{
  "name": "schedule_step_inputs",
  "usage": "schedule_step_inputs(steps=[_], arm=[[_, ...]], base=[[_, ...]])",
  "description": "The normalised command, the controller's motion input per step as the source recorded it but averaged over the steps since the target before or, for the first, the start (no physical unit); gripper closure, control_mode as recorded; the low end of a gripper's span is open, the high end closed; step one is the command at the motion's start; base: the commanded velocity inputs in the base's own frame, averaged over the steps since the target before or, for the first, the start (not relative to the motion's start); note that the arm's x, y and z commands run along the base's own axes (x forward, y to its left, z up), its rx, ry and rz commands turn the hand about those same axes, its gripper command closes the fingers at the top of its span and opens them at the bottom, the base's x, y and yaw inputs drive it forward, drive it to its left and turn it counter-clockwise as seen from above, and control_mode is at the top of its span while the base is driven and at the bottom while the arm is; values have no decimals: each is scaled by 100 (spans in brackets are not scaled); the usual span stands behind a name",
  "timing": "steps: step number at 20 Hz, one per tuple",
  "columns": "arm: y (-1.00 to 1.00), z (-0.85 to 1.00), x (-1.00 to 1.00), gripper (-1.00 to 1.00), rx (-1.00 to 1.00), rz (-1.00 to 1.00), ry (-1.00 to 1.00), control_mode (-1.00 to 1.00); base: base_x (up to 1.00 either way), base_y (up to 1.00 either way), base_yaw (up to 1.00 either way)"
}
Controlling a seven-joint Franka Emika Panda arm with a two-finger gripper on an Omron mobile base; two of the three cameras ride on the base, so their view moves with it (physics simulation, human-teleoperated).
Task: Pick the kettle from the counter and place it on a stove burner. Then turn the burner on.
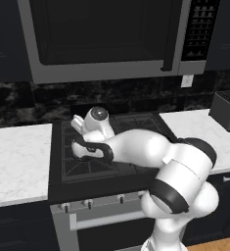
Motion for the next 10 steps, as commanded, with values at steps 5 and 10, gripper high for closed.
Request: schedule_step_inputs(steps=[5,10], arm=[[10,-21,32,100,0,-3,1,-100],[0,-25,22,100,0,-2,0,-100]], base=[[0,0,0],[0,0,0]])
